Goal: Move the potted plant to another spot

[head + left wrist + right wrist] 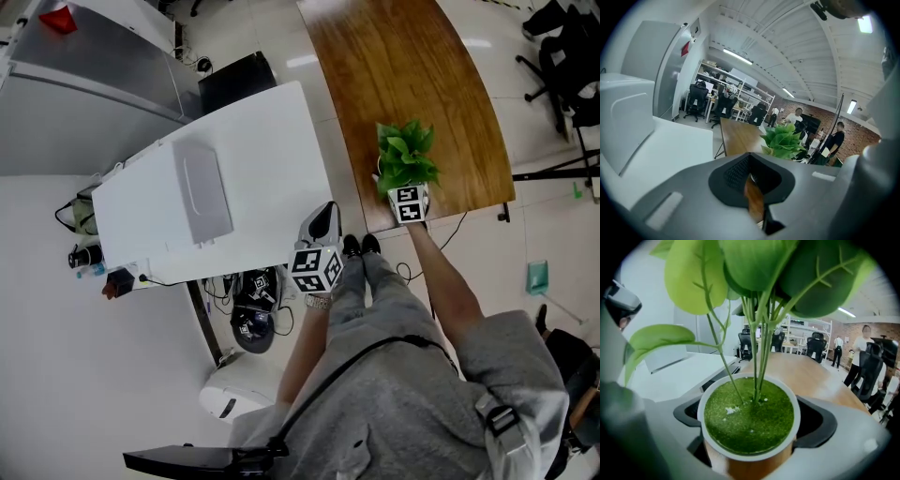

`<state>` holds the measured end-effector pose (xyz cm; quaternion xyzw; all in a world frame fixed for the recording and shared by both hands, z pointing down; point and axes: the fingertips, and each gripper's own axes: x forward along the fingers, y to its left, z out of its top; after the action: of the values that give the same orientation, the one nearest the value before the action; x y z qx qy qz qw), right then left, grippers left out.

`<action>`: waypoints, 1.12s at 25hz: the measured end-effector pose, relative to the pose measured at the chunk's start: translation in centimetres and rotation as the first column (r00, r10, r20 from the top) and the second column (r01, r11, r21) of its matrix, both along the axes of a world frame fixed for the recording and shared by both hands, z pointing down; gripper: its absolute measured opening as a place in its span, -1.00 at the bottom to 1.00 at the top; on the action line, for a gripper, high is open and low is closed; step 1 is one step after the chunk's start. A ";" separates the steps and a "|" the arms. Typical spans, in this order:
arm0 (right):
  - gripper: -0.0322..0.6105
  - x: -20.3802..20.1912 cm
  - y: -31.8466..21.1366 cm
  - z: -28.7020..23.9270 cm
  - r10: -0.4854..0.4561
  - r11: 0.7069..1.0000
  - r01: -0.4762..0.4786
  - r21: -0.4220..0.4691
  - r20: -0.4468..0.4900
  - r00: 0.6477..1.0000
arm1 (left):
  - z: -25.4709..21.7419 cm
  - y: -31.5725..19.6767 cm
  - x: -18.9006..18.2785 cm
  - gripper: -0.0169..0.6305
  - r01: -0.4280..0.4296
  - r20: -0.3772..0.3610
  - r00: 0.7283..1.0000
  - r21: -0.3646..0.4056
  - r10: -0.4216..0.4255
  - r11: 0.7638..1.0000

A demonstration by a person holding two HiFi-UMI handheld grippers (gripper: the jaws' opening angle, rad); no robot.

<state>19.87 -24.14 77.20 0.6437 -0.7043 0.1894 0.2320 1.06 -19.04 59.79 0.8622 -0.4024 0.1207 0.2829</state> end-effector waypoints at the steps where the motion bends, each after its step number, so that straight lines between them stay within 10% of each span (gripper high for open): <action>1: 0.86 -0.7 -0.4 -0.7 -0.022 1.000 0.022 0.012 -0.004 1.000 | -0.1 -0.1 -0.3 -0.90 0.009 -0.001 1.000 0.001 -0.009 1.000; 6: 0.86 -8.9 -2.2 -4.1 -0.207 0.976 0.206 0.068 0.015 0.978 | 0.7 -0.2 -3.0 -0.90 0.108 0.046 0.993 -0.026 -0.106 0.994; 15: 0.86 -30.0 -3.2 -2.9 -0.544 0.839 0.541 0.057 0.082 0.835 | 4.4 -0.7 -12.1 -0.90 0.355 0.224 0.921 -0.146 -0.318 0.924; 28: 0.91 -34.9 -1.8 -0.9 -0.658 0.753 0.656 0.054 0.040 0.752 | 5.1 2.2 -18.0 -0.90 0.465 0.259 0.875 -0.212 -0.409 0.859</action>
<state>-15.03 -25.99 76.32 0.3538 -0.8951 0.1007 0.2520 -16.97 -16.87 64.93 0.6842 -0.5952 0.1943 0.3739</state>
